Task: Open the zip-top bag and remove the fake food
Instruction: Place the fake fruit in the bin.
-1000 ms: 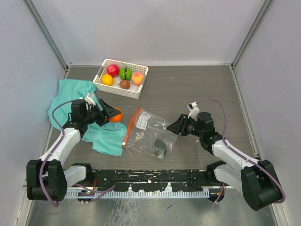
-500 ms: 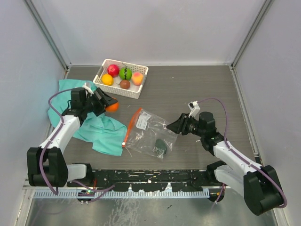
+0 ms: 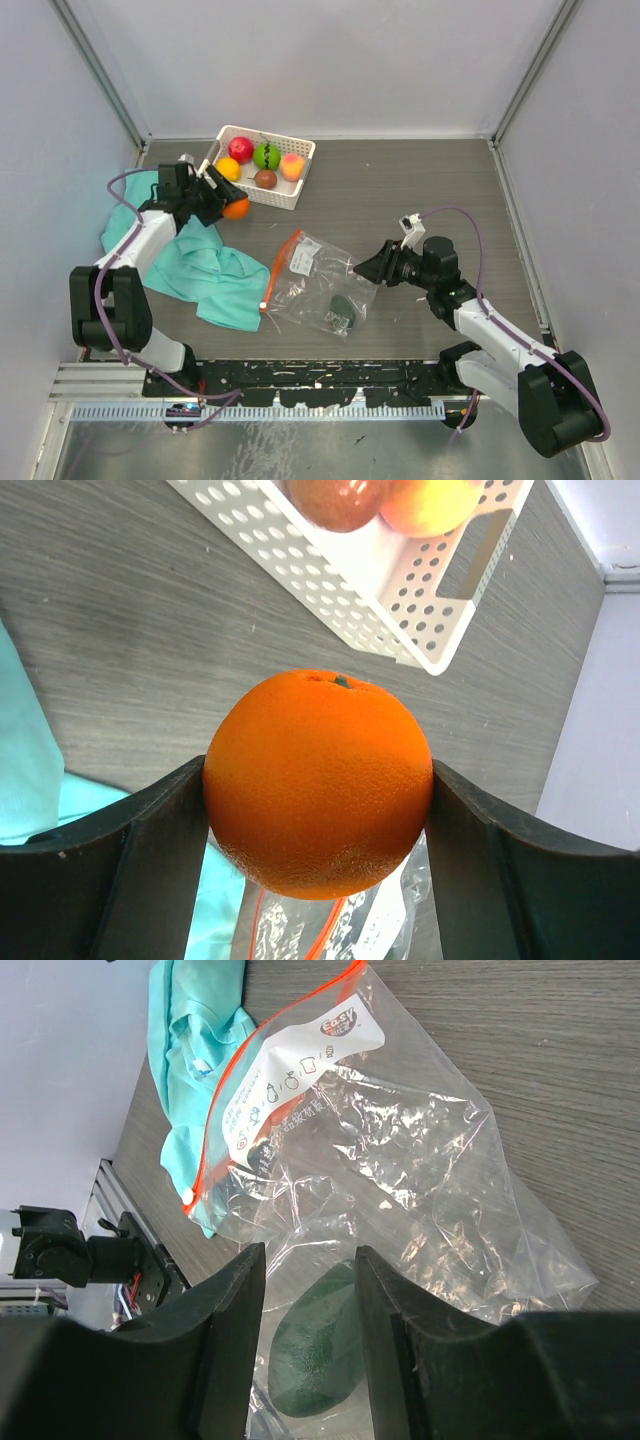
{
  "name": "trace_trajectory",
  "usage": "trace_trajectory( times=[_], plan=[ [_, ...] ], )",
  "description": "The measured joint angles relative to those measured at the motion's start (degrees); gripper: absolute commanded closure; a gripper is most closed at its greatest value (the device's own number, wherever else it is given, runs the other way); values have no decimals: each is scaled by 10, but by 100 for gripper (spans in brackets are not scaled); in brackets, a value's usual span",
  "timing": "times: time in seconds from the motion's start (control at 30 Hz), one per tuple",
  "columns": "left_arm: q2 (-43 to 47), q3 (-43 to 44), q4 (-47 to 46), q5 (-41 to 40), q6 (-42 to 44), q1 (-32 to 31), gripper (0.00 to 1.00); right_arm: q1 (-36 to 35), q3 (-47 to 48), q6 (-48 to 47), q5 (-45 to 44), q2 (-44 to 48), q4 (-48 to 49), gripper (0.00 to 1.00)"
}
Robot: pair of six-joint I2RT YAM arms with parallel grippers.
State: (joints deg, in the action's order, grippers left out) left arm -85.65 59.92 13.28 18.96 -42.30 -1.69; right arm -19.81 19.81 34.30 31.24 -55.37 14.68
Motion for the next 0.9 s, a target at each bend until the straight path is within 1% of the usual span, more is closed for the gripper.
trace_trajectory(
  times=[0.6,0.9],
  plan=[
    [-158,183,57,-19,12,0,69,0,0,-2,4,0,0,51],
    [-246,308,103,-22,17,-2,69,0,0,-2,4,-1,0,51]
  ],
)
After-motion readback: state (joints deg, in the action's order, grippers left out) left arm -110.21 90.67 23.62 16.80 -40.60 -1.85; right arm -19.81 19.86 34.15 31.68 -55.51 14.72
